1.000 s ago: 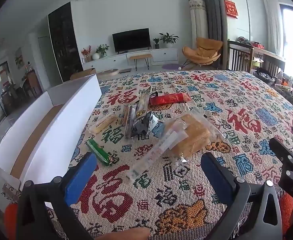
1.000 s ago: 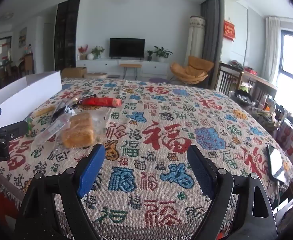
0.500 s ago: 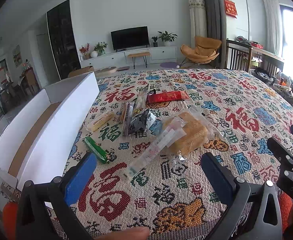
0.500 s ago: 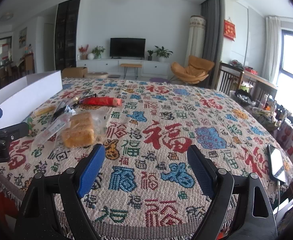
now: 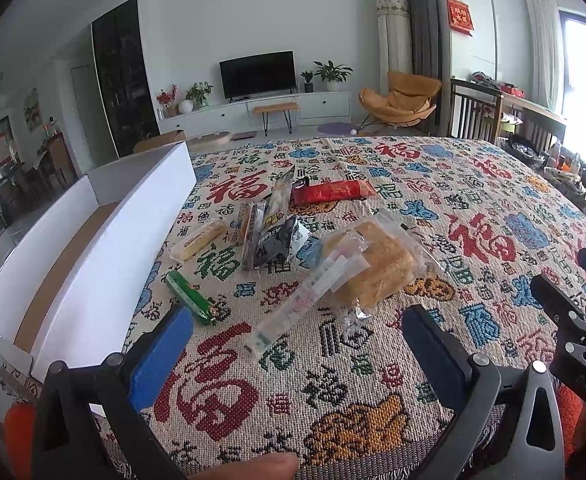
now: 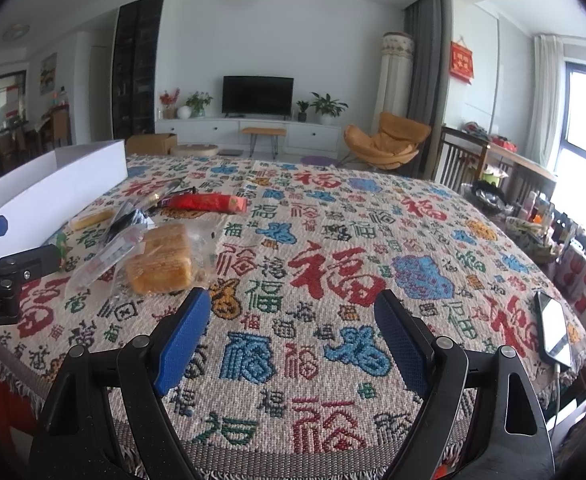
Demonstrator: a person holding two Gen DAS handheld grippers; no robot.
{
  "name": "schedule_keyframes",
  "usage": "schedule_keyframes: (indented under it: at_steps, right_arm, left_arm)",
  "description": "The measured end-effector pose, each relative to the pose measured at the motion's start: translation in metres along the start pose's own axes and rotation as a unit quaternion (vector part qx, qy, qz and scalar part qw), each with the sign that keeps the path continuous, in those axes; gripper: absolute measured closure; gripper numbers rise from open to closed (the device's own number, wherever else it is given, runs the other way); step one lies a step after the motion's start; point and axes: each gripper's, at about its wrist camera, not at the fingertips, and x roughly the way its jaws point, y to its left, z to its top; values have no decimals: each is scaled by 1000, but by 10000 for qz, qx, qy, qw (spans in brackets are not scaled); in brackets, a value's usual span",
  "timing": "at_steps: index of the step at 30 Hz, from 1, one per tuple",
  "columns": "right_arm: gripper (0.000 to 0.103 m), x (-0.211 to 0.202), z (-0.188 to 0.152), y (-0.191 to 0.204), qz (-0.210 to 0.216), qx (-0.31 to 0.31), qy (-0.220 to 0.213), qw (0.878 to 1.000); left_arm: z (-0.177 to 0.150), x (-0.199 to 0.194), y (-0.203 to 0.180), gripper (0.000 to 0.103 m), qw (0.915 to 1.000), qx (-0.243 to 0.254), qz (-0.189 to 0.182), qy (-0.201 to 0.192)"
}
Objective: Organize snacks
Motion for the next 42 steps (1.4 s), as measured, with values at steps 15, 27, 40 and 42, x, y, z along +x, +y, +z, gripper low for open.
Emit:
schedule_keyframes:
  at_steps: [15,27,40,42]
  right_arm:
    - [17,3,0,2,-17,-38,47,10000]
    - [17,4,-2,6,-57,-158,59,9998]
    - [17,9,-6,6,-70,-155,166,9997]
    - [17,9,-6,7,-62,-169,178,9997]
  left_arm:
    - [-1,1,0,0,10000,5,-47,38]
    - [-2,3,2,0,10000,-24,-47,74]
    - [-5,8,9,0,9998,-99,-61,173]
    - [-5,9,11,0,9997,-116,-58,186]
